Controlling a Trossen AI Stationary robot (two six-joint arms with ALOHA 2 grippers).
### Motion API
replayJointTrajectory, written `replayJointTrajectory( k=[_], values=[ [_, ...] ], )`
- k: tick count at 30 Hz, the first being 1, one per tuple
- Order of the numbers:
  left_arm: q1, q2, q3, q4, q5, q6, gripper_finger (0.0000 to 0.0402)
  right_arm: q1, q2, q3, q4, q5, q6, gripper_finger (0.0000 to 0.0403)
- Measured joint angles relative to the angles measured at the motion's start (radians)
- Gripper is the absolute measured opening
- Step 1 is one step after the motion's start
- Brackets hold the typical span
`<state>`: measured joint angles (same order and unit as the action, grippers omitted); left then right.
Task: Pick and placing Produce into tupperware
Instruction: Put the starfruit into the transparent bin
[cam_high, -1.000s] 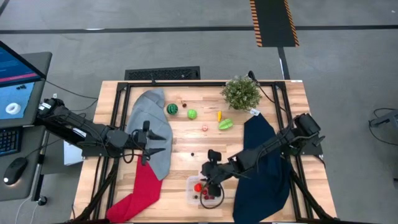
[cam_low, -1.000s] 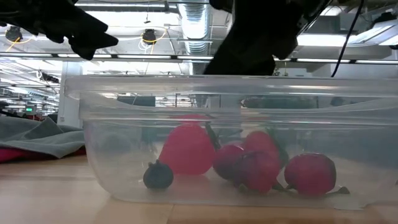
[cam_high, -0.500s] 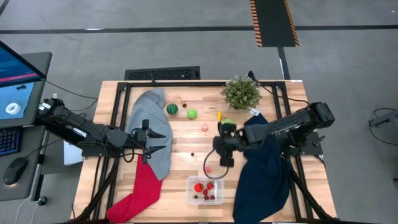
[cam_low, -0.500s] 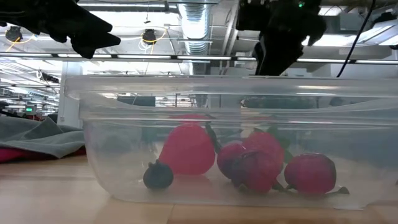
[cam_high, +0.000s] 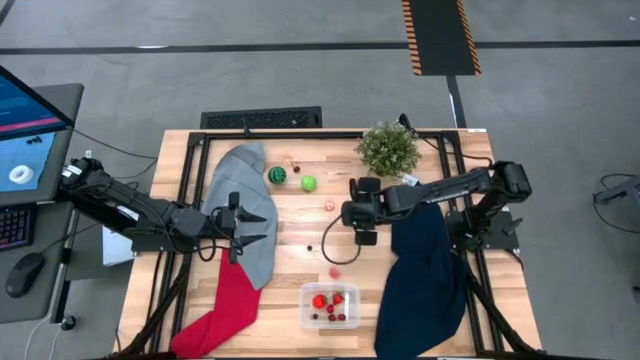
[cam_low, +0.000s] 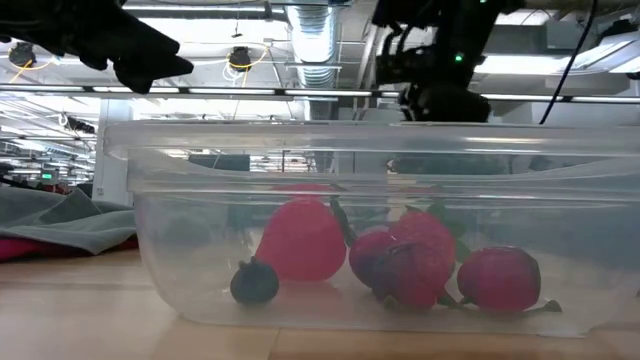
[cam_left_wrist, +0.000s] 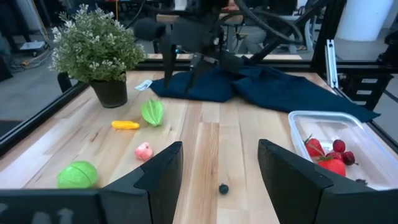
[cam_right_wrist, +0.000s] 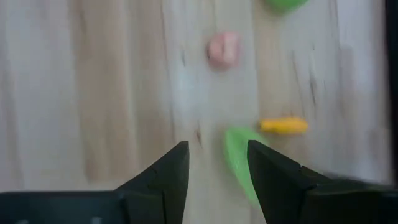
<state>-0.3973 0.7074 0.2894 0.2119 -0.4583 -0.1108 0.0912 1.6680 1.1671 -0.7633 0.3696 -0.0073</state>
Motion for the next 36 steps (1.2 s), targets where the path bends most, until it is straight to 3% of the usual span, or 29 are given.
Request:
replayJointTrajectory(
  k=[3,6,17,21,30,36],
  values=[
    [0.0,0.0,0.0,-0.02,0.0,-0.001,0.0198,0.022,0.02,0.001,-0.013,0.103,-0.018,0.0179],
    [0.0,0.005,0.0,-0.025,0.0,-0.01,0.0198,0.039,0.047,-0.001,-0.034,0.132,-0.026,0.0176],
    [0.0,0.061,0.0,0.004,-0.001,-0.015,0.0198,-0.002,0.06,-0.001,-0.054,-0.141,0.008,0.0189],
    [0.0,0.082,0.001,0.05,0.005,-0.005,0.0198,-0.002,0.06,-0.002,-0.064,-0.211,-0.023,0.0226],
    [0.0,0.092,0.001,0.05,0.005,0.0,0.0198,-0.003,0.061,-0.002,-0.083,-0.175,-0.046,0.0338],
    [0.0,0.092,0.001,0.049,0.005,0.004,0.0198,0.009,0.061,-0.002,-0.07,-0.203,-0.011,0.0379]
  ],
)
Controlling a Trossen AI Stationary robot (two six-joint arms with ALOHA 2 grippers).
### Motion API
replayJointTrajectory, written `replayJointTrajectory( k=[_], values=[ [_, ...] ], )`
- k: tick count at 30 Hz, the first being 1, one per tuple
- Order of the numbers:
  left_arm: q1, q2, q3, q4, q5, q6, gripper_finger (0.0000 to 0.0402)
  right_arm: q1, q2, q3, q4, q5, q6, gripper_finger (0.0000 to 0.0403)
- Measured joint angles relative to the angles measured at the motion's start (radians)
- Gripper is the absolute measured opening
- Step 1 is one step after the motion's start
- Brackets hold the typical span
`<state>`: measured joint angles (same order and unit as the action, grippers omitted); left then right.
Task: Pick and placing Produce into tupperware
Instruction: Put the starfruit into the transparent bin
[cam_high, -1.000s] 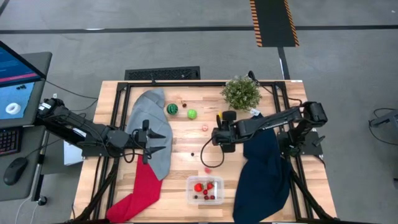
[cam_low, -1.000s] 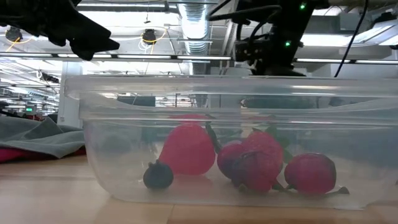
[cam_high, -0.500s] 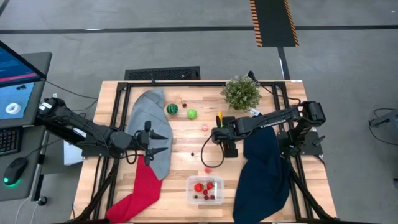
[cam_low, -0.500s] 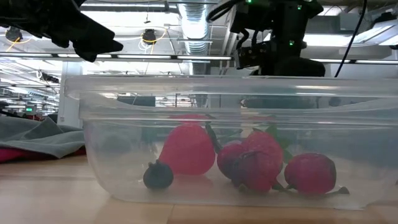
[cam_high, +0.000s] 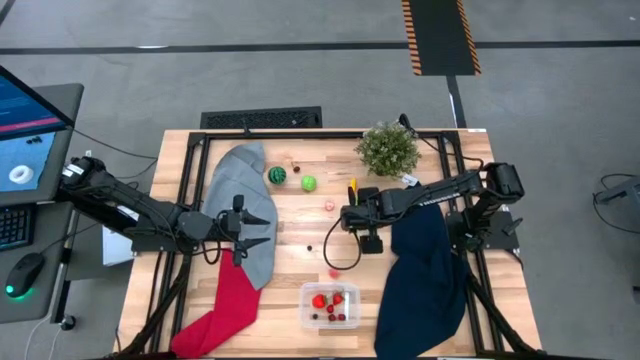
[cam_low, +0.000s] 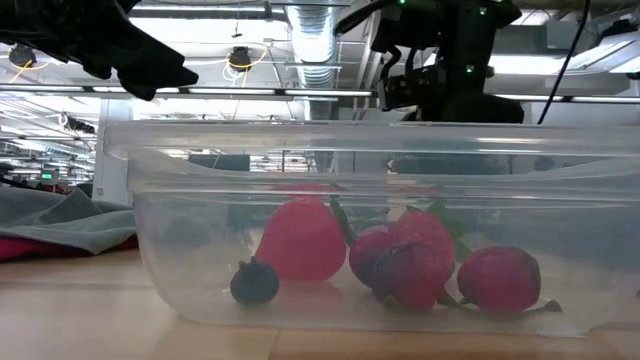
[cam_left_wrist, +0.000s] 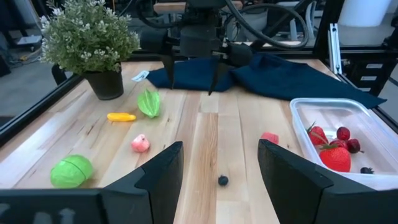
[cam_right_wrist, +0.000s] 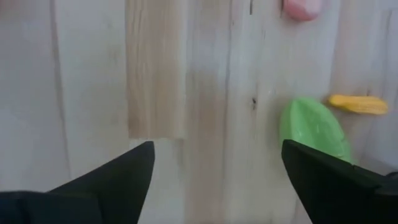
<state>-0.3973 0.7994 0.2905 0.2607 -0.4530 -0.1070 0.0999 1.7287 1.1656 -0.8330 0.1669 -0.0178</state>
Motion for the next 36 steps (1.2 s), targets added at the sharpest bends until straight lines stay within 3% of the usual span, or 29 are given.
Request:
replayJointTrajectory(
  k=[11,20,23,27,31,36],
  values=[
    [0.0,0.0,0.0,0.0,-0.003,0.01,0.0198,0.104,0.0,0.0,0.015,-0.013,0.029,0.0389],
    [0.0,0.0,0.0,0.0,-0.005,0.01,0.0198,0.148,0.0,0.0,0.158,-0.006,0.366,0.0388],
    [0.0,0.0,0.0,0.0,-0.006,0.009,0.0198,0.148,0.0,0.0,0.2,-0.005,0.412,0.0388],
    [0.0,0.0,0.0,0.0,-0.006,0.004,0.0198,0.136,0.0,0.0,0.192,0.018,0.369,0.0388],
    [0.0,0.0,0.0,0.001,-0.006,0.013,0.0198,0.117,0.0,0.0,0.115,0.103,0.156,0.0388],
    [0.0,0.0,0.0,0.001,-0.006,0.013,0.0198,0.084,0.0,-0.03,0.079,0.174,0.129,0.0388]
  ],
)
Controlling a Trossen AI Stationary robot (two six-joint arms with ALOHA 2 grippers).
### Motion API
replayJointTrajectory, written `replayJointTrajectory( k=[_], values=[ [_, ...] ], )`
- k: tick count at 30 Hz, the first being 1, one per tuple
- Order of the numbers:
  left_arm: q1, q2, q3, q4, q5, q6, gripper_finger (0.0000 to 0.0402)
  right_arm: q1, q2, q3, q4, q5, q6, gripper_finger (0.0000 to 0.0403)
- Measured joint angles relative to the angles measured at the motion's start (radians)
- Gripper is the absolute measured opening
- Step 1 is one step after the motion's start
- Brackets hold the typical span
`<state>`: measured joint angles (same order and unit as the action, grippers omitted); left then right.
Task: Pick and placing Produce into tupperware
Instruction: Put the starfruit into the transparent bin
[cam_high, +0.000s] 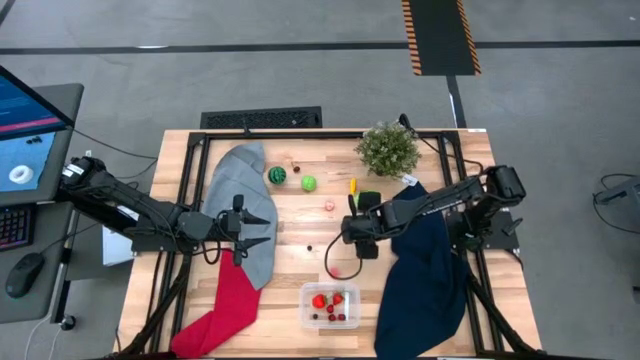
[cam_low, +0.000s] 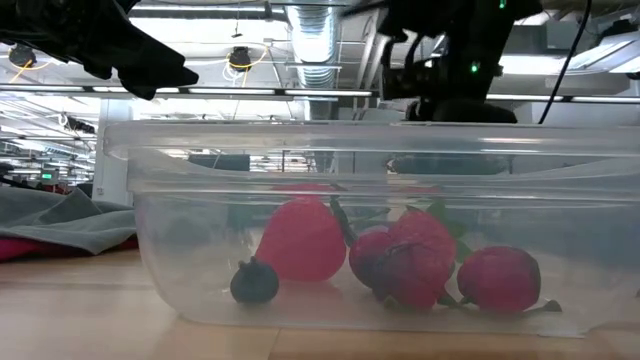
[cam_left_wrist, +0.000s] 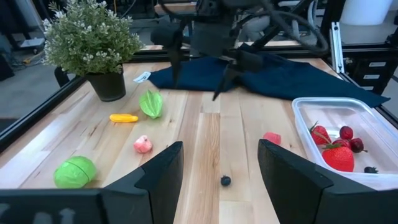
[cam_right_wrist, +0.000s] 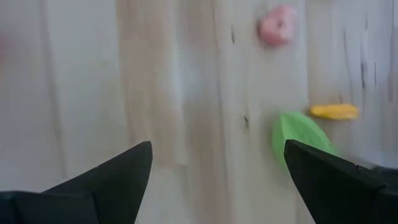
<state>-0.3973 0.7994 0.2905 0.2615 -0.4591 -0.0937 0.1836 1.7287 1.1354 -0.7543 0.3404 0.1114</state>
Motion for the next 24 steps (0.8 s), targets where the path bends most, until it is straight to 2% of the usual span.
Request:
replayJointTrajectory(
  k=[24],
  values=[
    [0.0,0.001,0.0,-0.002,0.002,0.0,0.0198,-0.183,0.01,-0.001,-0.057,-0.004,-0.19,0.0388]
  ],
)
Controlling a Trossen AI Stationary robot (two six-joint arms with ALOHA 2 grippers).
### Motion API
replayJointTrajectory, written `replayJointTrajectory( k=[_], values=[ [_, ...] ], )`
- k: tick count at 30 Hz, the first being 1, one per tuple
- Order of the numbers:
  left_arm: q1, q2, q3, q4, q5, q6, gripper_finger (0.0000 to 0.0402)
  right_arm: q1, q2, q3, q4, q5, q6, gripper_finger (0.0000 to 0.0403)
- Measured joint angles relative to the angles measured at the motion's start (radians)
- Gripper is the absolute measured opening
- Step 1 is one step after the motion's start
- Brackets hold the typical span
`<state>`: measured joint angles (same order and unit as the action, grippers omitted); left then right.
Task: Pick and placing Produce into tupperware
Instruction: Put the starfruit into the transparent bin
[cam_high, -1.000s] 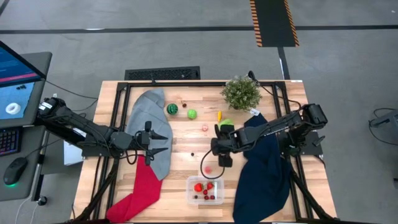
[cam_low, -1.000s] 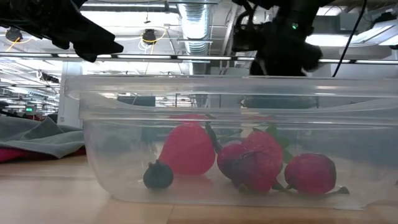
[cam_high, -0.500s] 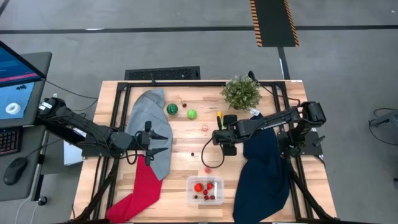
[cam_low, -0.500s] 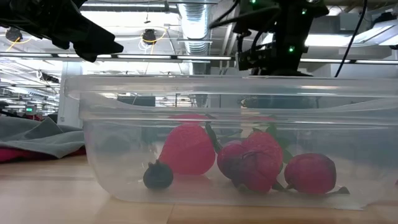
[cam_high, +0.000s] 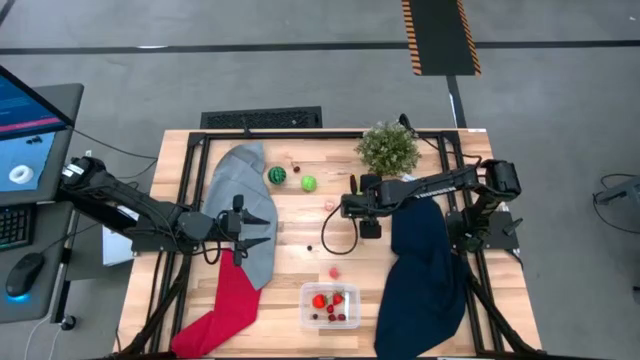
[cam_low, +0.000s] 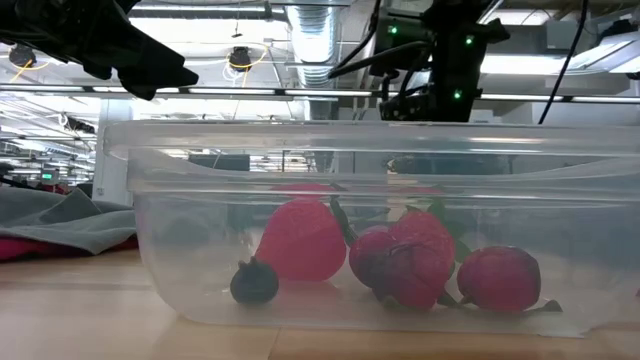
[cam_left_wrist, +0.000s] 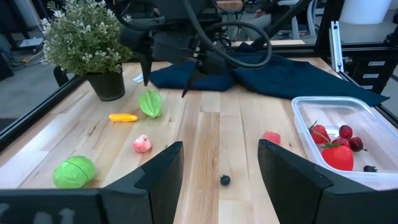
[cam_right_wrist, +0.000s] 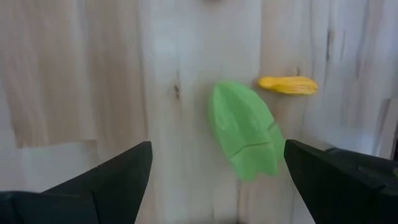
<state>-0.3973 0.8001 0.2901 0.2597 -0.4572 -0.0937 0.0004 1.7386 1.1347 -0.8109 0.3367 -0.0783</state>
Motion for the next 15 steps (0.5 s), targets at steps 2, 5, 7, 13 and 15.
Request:
replayJointTrajectory(
  k=[2,5,7,13,15],
  values=[
    [0.0,0.0,0.0,0.0,0.0,0.0,0.0198,-0.014,0.0,0.0,0.0,-0.017,-0.005,0.0388],
    [0.0,0.0,0.0,0.0,0.001,0.0,0.0198,-0.031,0.013,0.001,0.007,-0.03,-0.014,0.0388],
    [0.0,0.0,0.0,0.0,0.004,0.0,0.0198,-0.037,0.02,-0.001,-0.002,-0.036,-0.02,0.0388],
    [0.0,0.0,0.0,0.0,0.004,0.0,0.0198,-0.058,0.017,0.0,0.009,-0.045,-0.036,0.0388],
    [0.0,0.0,0.0,0.0,0.004,0.0,0.0198,-0.069,0.017,0.0,0.007,-0.05,-0.036,0.0388]
  ],
)
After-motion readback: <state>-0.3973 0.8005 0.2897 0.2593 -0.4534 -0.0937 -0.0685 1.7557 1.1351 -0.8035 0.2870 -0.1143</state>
